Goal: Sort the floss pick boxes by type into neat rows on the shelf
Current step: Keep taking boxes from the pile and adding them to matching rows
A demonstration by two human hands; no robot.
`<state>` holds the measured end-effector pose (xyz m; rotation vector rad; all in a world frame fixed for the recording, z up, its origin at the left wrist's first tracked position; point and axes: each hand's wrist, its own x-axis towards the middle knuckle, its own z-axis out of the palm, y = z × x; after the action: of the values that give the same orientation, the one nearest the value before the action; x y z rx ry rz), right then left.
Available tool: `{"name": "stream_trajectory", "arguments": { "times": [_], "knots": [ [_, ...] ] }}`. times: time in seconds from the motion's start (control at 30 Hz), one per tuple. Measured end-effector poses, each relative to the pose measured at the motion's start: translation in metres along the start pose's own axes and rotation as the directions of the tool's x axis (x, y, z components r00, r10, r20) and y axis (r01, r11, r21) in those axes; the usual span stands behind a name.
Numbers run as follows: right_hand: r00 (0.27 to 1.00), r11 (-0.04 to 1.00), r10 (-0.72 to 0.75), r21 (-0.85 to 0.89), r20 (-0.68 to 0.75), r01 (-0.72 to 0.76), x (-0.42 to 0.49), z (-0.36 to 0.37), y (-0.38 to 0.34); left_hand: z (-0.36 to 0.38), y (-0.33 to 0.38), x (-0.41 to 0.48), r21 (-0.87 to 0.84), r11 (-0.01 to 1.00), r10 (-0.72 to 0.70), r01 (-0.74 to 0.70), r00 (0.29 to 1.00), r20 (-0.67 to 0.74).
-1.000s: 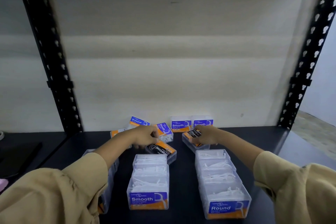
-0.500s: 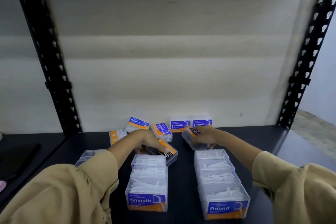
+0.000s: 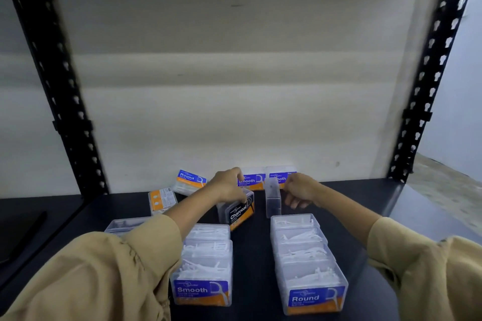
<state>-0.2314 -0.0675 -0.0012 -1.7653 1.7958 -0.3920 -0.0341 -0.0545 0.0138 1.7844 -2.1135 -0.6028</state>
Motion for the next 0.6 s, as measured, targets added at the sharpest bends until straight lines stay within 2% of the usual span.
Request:
{"name": "stream_trajectory", "arguments": {
  "times": [0.07,0.2,0.27,0.4,0.6],
  "knots": [
    [0.982,0.971,-0.147,-0.208,-0.122,0.12,0.003,-0.004,0.004,0.003,0.0,0.001,0.03,0.999,0.027,-0.027,1.0,-0.007],
    [0.938,0.813,-0.344,-0.488,0.039,0.318,0.006,-0.004,0.011,-0.001,-0.002,0.0,0.182,0.982,0.026,-0.047,0.993,0.119],
    [0.92,0.776,-0.381,-0.508,0.096,0.374,0.01,-0.001,0.013,-0.005,-0.006,-0.001,0.241,0.969,0.022,-0.055,0.99,0.137],
    [0.918,0.787,-0.387,-0.49,0.081,0.375,0.009,0.001,0.006,-0.016,-0.018,-0.003,0.282,0.958,0.03,-0.061,0.993,0.112],
    [0.907,0.753,-0.399,-0.516,0.135,0.408,0.001,-0.004,-0.006,-0.048,-0.042,-0.016,0.17,0.984,0.057,-0.06,0.998,0.019]
  ]
}}
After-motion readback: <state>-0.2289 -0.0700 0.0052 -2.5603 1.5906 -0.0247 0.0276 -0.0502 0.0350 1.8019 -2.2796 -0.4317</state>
